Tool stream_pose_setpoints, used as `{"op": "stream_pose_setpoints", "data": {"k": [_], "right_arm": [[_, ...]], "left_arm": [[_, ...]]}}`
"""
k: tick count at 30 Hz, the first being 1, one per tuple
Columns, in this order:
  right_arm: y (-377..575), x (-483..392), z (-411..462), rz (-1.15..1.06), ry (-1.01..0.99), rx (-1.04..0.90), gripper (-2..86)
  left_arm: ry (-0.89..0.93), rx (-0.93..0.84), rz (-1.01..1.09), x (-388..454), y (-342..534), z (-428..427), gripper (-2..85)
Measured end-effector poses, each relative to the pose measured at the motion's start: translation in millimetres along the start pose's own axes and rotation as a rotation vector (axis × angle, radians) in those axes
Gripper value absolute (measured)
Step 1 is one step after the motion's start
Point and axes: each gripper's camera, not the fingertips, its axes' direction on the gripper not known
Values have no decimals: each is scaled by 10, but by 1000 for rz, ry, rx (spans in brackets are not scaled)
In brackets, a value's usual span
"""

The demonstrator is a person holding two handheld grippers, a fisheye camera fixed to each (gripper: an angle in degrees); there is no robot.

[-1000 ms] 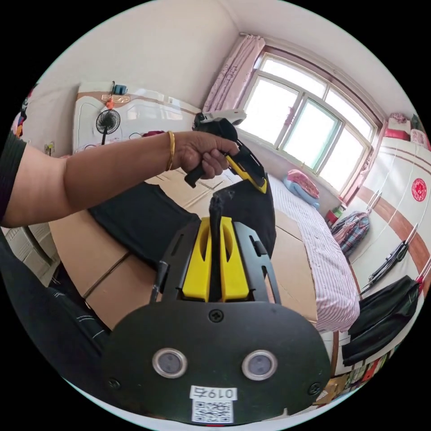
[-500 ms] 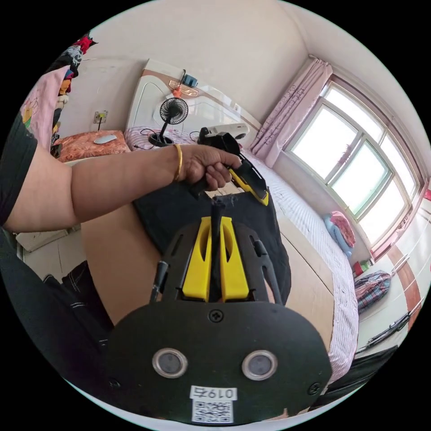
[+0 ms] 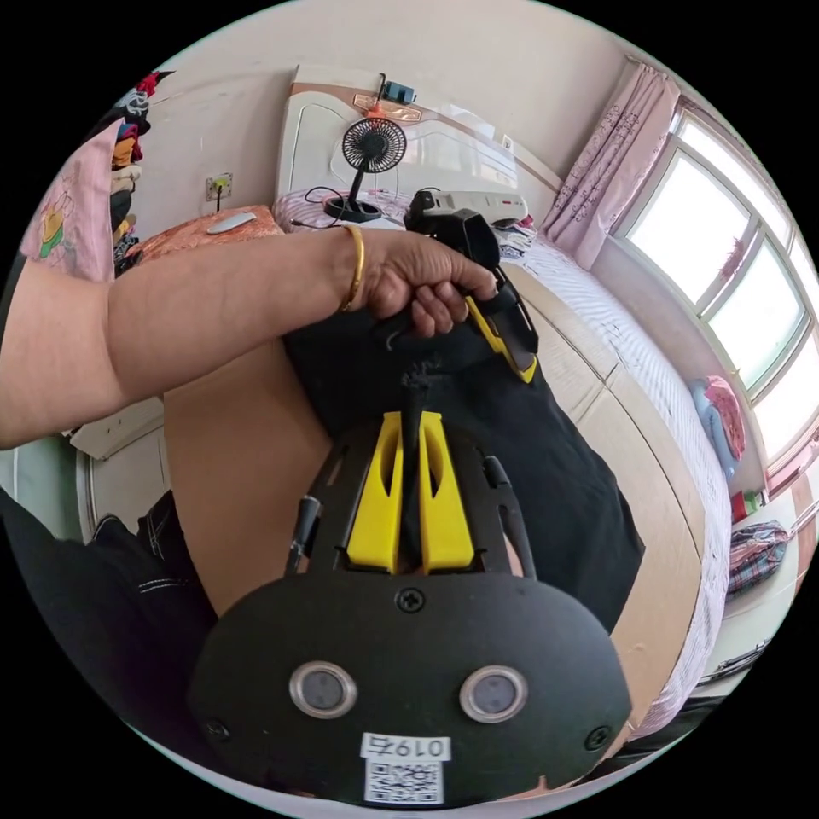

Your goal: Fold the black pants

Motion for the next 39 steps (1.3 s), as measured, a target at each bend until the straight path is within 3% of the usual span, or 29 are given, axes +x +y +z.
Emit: {"op": "stream_pose_setpoints", "data": {"k": [4,19,23,27,30,34,36,39], "right_arm": [[23,0,167,26,-72,-19,10],[244,-353,297,-93,43,-26,50],[355,-415,241,-134,79,-28,53],[493,-444,20,-196,38,35,64],[740,-406,-279,-227,9,111,67],[1336,-33,-733,-91,35,206,16],[1671,203,-920,20,55,226,3],[2282,530,-1155,215,199,219,-5]], "left_arm": [[-28,-11,-5,41,174,-78,24],[-77,25,-43,689,867,-837,12],[-248,91,-46,1164,1124,-1282,11],[-526,164,213,2411,1475,-1517,11],[-622,272,453,3451,1840,-1517,10],[-515,383,658,4403,2198,-1403,9],[-338,362,724,4850,2250,-1291,9],[-230,306,723,5315,2208,-1147,11]]}}
